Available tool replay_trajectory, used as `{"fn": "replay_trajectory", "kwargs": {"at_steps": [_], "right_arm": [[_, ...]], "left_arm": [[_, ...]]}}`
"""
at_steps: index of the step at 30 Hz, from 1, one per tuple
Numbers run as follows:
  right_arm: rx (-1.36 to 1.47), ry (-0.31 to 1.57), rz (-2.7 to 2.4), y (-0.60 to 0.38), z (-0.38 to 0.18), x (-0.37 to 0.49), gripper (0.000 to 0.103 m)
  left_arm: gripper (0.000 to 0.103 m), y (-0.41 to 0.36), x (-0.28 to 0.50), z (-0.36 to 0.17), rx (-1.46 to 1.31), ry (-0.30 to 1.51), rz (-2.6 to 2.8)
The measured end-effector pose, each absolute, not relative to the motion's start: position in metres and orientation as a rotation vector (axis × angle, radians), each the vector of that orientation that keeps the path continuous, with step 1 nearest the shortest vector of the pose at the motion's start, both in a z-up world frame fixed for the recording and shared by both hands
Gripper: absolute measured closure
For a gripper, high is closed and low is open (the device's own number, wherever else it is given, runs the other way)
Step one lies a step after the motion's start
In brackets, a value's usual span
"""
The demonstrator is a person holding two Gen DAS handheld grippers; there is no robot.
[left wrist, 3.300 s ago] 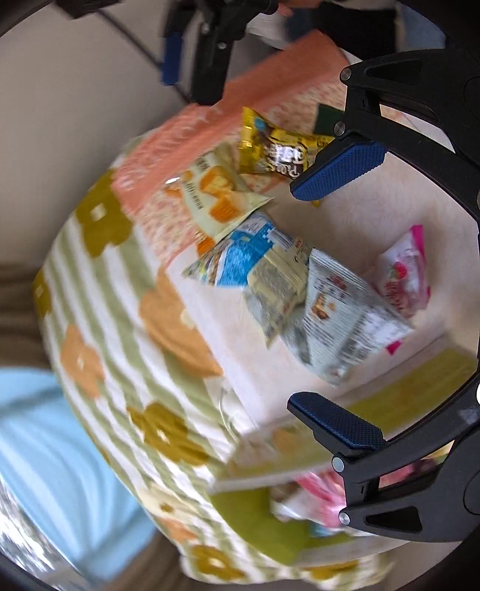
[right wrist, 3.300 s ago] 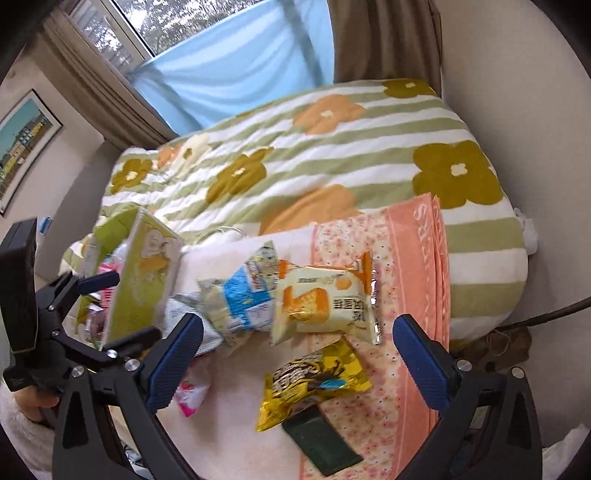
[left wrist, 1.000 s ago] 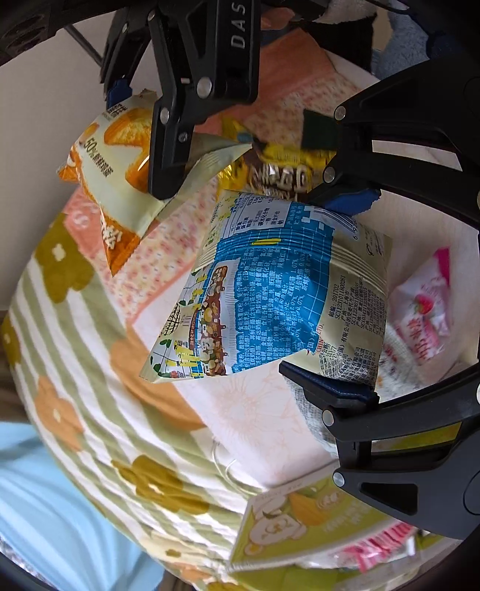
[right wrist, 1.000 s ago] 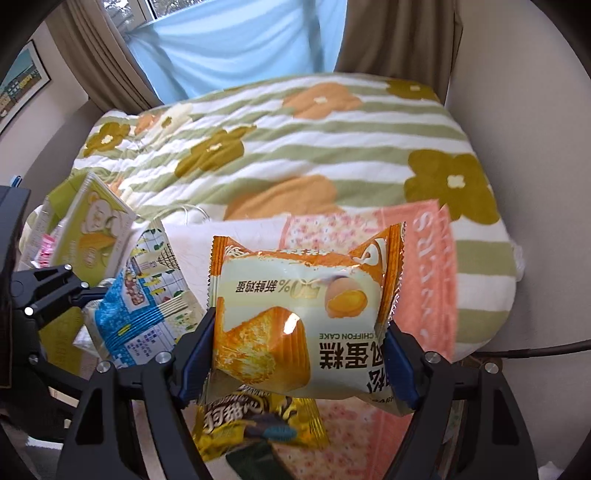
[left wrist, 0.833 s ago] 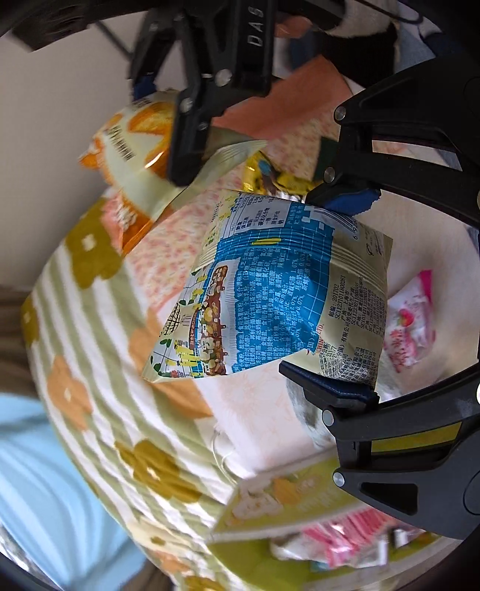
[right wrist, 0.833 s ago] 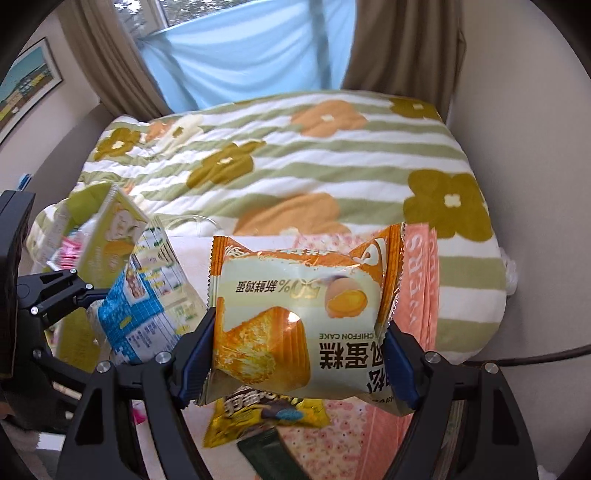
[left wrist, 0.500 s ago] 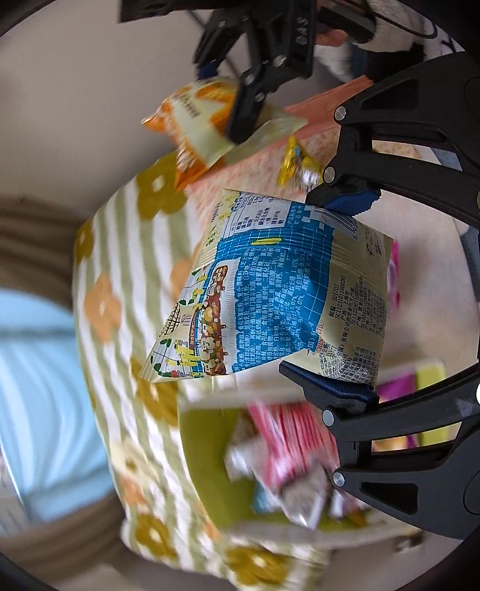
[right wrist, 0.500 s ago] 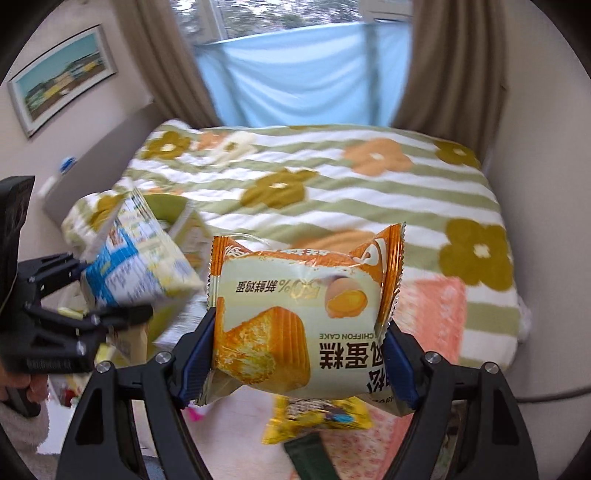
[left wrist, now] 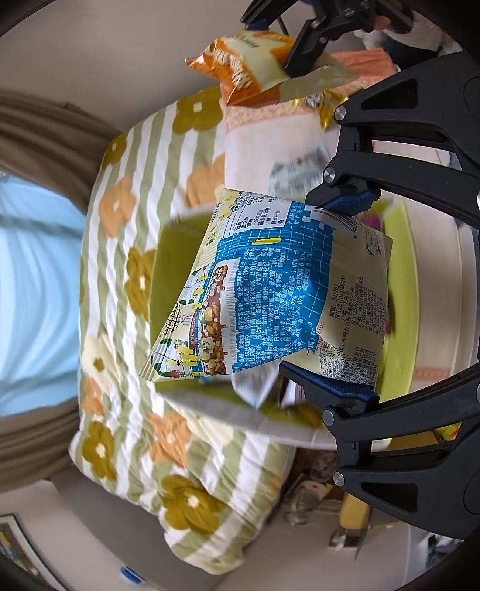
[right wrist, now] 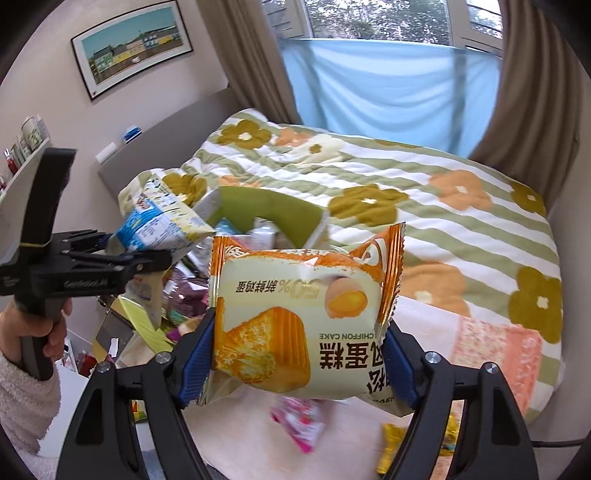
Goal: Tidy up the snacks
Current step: 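Carry both packets over the box with both tools, then release both packets into the box by opening both tools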
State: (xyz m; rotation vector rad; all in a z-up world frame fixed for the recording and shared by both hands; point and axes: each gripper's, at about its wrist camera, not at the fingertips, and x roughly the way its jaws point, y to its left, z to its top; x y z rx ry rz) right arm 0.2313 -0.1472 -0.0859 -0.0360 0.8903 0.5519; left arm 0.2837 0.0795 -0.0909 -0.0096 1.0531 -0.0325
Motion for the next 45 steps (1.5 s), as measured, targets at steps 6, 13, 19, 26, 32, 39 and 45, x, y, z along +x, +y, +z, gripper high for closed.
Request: {"fn": "replay_trajectory", "kwargs": {"at_steps": [6, 13, 19, 26, 32, 39, 45], "right_arm": [[-0.02, 0.939, 0.529, -0.086, -0.1, 0.235, 0.027], [0.034, 0.993, 0.431, -0.045, -0.117, 0.239, 0.027], [0.088, 1.027, 0.313, -0.036, -0.125, 0.231, 0.027], [0.037, 1.053, 0.286, -0.02, -0.131, 0.23, 0.027], [0.006, 1.049, 0.363, 0.001, -0.137, 0.232, 0.023], [-0.025, 0.993, 0.396, 0.012, -0.136, 0.228, 0.004], [-0.041, 0.968, 0.375, 0.009, -0.135, 0.219, 0.004]], "left_arm": [[0.037, 0.123, 0.3, -0.118, 0.008, 1.113, -0.087], [0.033, 0.145, 0.324, -0.147, 0.079, 1.175, -0.214], [0.003, 0.149, 0.327, -0.155, 0.112, 1.163, -0.292], [0.003, 0.18, 0.299, -0.14, 0.062, 1.1, -0.223], [0.003, 0.206, 0.281, -0.133, -0.01, 1.079, -0.155], [0.003, 0.216, 0.273, -0.132, -0.053, 1.061, -0.132], [0.003, 0.212, 0.266, -0.135, -0.07, 1.065, -0.142]]}}
